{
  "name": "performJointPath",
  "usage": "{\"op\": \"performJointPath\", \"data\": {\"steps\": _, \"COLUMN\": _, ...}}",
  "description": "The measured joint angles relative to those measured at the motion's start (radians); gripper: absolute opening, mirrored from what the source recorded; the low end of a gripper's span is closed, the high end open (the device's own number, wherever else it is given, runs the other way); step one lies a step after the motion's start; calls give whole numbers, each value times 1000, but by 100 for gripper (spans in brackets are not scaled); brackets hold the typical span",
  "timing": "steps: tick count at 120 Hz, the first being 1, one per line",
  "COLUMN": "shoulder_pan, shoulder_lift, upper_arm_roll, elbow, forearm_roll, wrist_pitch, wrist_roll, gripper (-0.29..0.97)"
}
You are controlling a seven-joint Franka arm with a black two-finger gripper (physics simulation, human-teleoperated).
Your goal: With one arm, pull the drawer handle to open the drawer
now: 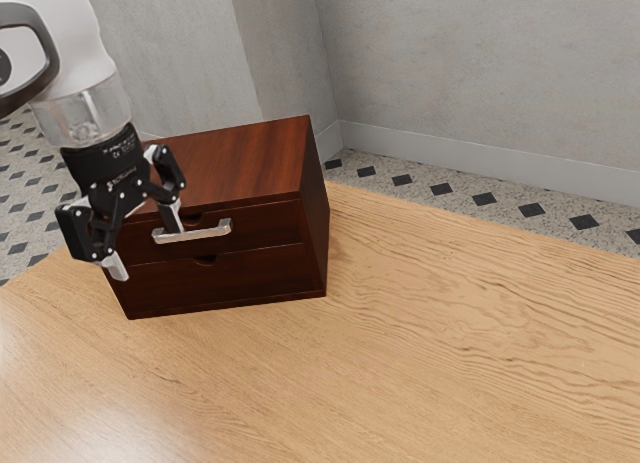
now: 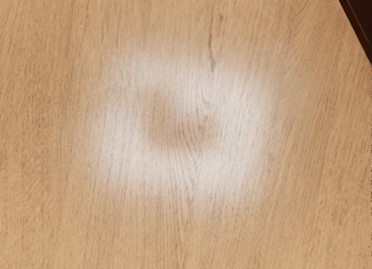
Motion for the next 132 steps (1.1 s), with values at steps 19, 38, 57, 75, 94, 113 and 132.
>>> {"op": "performJointPath", "data": {"steps": 19, "shoulder_pan": 12, "shoulder_lift": -28, "upper_arm_roll": 5, "elbow": -23, "forearm_roll": 1, "wrist_pitch": 11, "wrist_roll": -2, "gripper": 68}}
{"op": "performJointPath", "data": {"steps": 38, "shoulder_pan": 24, "shoulder_lift": -7, "upper_arm_roll": -3, "elbow": -25, "forearm_roll": 4, "wrist_pitch": 16, "wrist_roll": -5, "gripper": 68}}
{"op": "performJointPath", "data": {"steps": 57, "shoulder_pan": 112, "shoulder_lift": -7, "upper_arm_roll": 5, "elbow": -120, "forearm_roll": 14, "wrist_pitch": 86, "wrist_roll": -10, "gripper": 68}}
{"op": "performJointPath", "data": {"steps": 75, "shoulder_pan": 138, "shoulder_lift": 1, "upper_arm_roll": -7, "elbow": -200, "forearm_roll": 12, "wrist_pitch": 240, "wrist_roll": -38, "gripper": 68}}
{"op": "performJointPath", "data": {"steps": 94, "shoulder_pan": 161, "shoulder_lift": 50, "upper_arm_roll": -8, "elbow": -203, "forearm_roll": 12, "wrist_pitch": 381, "wrist_roll": -69, "gripper": 68}}
{"op": "performJointPath", "data": {"steps": 113, "shoulder_pan": 166, "shoulder_lift": 98, "upper_arm_roll": -8, "elbow": -192, "forearm_roll": 10, "wrist_pitch": 468, "wrist_roll": -104, "gripper": 68}}
{"op": "performJointPath", "data": {"steps": 132, "shoulder_pan": 205, "shoulder_lift": 110, "upper_arm_roll": -7, "elbow": -196, "forearm_roll": 5, "wrist_pitch": 540, "wrist_roll": -132, "gripper": 68}}
